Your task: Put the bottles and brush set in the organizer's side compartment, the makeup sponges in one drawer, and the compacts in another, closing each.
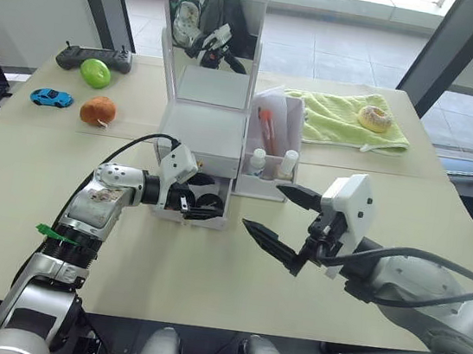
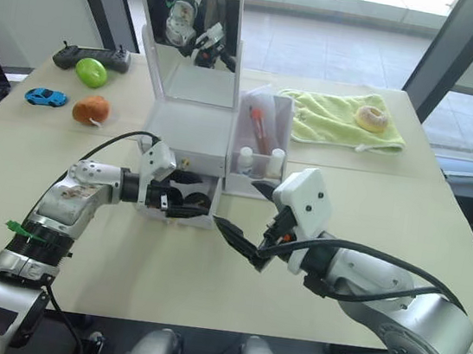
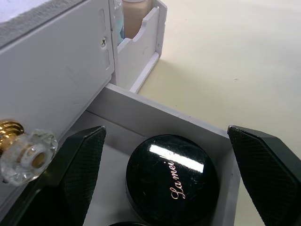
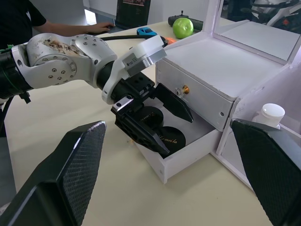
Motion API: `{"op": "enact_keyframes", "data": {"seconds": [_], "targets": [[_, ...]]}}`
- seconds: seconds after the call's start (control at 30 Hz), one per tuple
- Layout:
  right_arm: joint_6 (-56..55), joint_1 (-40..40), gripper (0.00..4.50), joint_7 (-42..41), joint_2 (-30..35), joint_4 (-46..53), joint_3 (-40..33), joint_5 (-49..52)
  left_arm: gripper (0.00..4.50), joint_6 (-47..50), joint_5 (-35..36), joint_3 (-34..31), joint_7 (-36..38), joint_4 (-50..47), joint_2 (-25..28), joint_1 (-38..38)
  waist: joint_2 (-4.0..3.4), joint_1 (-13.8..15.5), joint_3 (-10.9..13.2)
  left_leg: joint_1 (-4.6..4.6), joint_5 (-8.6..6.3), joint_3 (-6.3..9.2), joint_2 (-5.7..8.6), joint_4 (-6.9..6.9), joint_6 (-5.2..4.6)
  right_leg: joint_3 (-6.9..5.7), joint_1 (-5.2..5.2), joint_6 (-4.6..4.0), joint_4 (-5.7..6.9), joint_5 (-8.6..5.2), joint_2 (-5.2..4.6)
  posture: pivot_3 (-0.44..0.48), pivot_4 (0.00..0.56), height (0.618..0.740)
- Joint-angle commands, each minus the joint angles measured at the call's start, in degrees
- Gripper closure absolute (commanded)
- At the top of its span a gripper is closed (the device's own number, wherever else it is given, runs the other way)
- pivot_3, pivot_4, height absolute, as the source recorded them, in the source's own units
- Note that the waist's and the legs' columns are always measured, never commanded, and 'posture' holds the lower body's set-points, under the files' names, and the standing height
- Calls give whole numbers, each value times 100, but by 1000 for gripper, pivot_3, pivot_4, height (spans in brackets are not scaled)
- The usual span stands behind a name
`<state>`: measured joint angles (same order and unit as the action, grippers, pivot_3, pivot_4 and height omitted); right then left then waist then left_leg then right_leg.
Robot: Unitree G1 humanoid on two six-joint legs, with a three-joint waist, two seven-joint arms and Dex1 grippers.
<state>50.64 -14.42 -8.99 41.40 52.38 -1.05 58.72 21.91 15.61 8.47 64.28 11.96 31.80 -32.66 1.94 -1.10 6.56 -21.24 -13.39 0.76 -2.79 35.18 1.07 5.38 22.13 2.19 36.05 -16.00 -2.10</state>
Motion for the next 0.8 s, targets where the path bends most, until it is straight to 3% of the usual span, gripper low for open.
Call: {"op": "enact_keyframes", "data": {"seconds": [0.03, 0.1, 0.23, 0.4, 0.6, 0.8], "targets": [[-98, -9, 0, 19, 17, 187, -137, 25, 36, 342, 383, -365, 185, -420, 223, -95, 0, -3, 0, 0, 0, 0, 0, 0, 0, 0, 0, 0, 0, 0, 0, 0, 150, 740], [-102, -10, 0, 23, 2, 180, -116, 8, 36, 681, 634, -514, 278, -594, 363, -62, 0, -7, 0, -1, 0, 1, -1, 0, 0, 0, 1, 0, 1, 0, 0, 0, 150, 740], [-121, -12, 0, 4, -26, 155, -91, -14, 866, 1378, 1200, -882, 448, -916, 687, 26, -1, -16, 1, 0, 0, 3, -3, 0, 0, -2, 1, 11, 1, -7, 1, 0, 150, 740], [-139, -37, 0, -42, -58, 112, -63, -48, 2523, 1949, 1701, -1221, 742, -1292, 1232, 388, -3, -34, 2, 2, 0, 3, -3, -3, 0, -1, 1, 27, 1, -16, 1, 0, 150, 740], [-164, -41, 0, -149, -7, 79, -180, -29, 4453, 1346, 1268, -987, 1153, -1206, 1913, 929, -6, -47, 4, 6, 0, 3, -5, -9, 0, -1, 3, 22, 0, -18, 1, 0, 150, 740], [-173, 26, 0, -383, 222, -37, -515, -43, 4453, 705, 794, -713, 1029, -1125, 1835, 1098, -4, 15, 5, 3, 0, -3, -2, -7, 0, 3, 1, 17, -7, -16, -5, 0, 150, 740]]}}
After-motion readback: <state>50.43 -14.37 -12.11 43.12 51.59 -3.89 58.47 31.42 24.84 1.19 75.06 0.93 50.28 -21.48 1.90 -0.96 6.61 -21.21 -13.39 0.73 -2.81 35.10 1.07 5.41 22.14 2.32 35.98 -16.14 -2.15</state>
